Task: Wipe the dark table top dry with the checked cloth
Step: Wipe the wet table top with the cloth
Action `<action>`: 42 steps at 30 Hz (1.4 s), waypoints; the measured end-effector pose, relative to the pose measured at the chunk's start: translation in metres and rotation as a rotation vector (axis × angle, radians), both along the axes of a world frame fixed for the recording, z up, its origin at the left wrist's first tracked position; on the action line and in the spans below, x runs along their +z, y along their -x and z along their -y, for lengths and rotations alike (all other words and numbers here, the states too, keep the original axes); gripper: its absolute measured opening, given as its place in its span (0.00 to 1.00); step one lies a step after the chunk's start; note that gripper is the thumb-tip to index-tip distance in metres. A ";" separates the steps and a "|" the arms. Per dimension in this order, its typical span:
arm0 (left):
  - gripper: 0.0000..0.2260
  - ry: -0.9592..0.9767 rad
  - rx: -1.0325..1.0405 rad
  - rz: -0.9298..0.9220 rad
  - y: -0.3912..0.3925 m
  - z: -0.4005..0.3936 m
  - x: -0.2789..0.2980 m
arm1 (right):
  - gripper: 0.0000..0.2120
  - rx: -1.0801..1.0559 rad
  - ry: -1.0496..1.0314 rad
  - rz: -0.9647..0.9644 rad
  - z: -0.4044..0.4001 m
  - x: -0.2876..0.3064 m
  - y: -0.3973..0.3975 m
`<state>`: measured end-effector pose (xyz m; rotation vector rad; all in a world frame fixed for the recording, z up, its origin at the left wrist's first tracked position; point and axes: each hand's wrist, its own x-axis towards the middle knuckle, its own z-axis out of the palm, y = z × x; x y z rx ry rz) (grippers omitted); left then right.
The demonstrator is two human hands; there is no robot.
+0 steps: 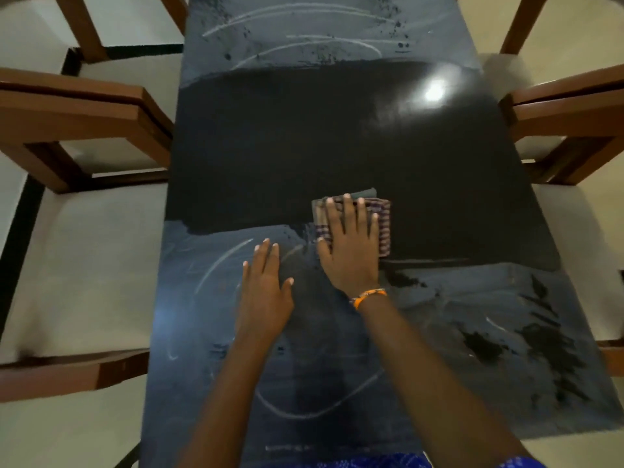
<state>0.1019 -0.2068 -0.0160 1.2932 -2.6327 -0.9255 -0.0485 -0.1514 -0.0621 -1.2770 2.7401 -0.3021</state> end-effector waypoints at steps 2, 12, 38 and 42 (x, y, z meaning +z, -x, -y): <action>0.27 0.011 0.045 0.003 -0.033 0.021 0.001 | 0.33 0.056 0.002 0.028 0.041 0.001 -0.039; 0.27 -0.123 0.279 -0.012 -0.139 0.092 -0.011 | 0.31 0.404 0.020 0.103 0.158 0.008 -0.165; 0.15 -0.719 0.635 -0.434 -0.161 0.125 -0.025 | 0.29 0.514 -0.094 -0.029 0.214 0.000 -0.118; 0.15 -0.809 0.686 -0.454 -0.171 0.115 -0.026 | 0.29 0.485 -0.098 -0.014 0.238 0.002 -0.107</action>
